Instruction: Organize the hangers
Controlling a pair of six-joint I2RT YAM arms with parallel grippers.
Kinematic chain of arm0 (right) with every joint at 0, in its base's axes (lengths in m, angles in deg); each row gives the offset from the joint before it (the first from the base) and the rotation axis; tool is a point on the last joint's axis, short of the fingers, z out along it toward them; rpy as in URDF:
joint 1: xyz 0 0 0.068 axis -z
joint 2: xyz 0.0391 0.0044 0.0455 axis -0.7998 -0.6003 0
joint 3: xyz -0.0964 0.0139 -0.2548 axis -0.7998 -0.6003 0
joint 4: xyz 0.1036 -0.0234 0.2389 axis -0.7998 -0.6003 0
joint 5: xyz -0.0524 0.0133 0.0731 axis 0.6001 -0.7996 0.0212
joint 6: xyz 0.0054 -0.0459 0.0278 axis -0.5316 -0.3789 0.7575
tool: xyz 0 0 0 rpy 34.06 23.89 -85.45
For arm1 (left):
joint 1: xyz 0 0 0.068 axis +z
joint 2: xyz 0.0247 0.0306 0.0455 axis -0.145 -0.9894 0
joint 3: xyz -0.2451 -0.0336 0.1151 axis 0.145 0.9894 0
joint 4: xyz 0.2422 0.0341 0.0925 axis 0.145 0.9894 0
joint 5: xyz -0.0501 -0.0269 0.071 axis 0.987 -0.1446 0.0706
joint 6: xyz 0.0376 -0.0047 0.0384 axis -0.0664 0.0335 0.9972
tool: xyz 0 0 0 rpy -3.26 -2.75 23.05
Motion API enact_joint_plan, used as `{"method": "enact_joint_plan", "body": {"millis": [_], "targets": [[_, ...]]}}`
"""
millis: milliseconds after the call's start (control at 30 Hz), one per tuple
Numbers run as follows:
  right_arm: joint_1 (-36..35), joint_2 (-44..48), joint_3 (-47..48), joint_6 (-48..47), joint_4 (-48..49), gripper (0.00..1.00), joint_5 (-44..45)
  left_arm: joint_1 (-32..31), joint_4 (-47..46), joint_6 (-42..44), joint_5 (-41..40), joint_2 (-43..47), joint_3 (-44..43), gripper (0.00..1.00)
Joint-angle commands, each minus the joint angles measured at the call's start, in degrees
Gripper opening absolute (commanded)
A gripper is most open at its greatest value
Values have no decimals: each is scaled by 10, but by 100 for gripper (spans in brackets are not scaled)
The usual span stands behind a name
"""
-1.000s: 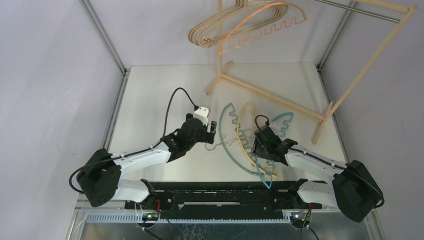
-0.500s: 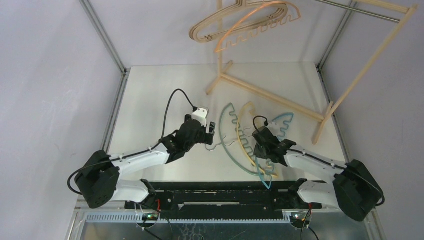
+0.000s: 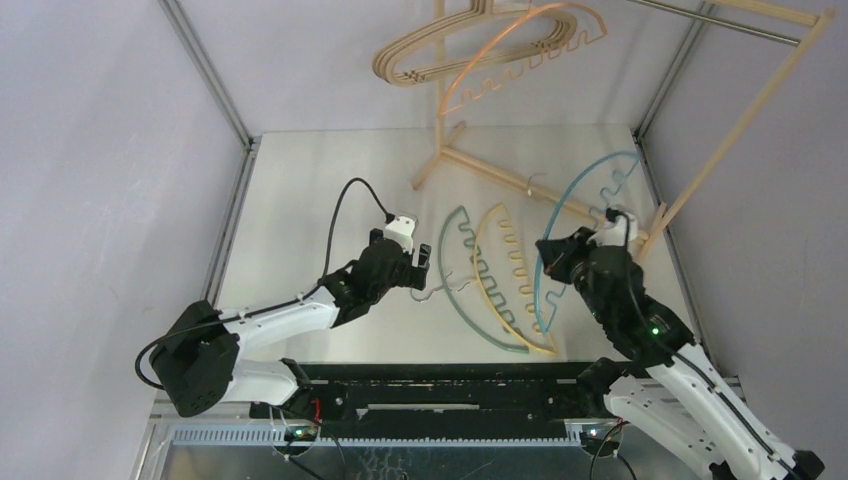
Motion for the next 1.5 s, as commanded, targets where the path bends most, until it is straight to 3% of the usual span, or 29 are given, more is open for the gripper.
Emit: {"method": "enact_joint_plan", "body": {"millis": [0,200,500,867,1300,1467], "targets": [[38,9,72,-93,131,0,8,0,-28,-9,1,3,-2,86],[125,-68,174,-157,229,0,-31,0,-29,-8,0,0,-3,87],[258,-217,318,-145,290,0,-143,0,-25,-1,-5,16,-3,88],[356,-320,351,-88,363,0,-236,2,-18,10,-19,30,2,88],[368,-339,361,-95,396,0,-333,15,-32,10,-13,3,4,88],[367,-321,357,-112,393,0,-329,15,-36,6,-4,-15,-3,88]]}}
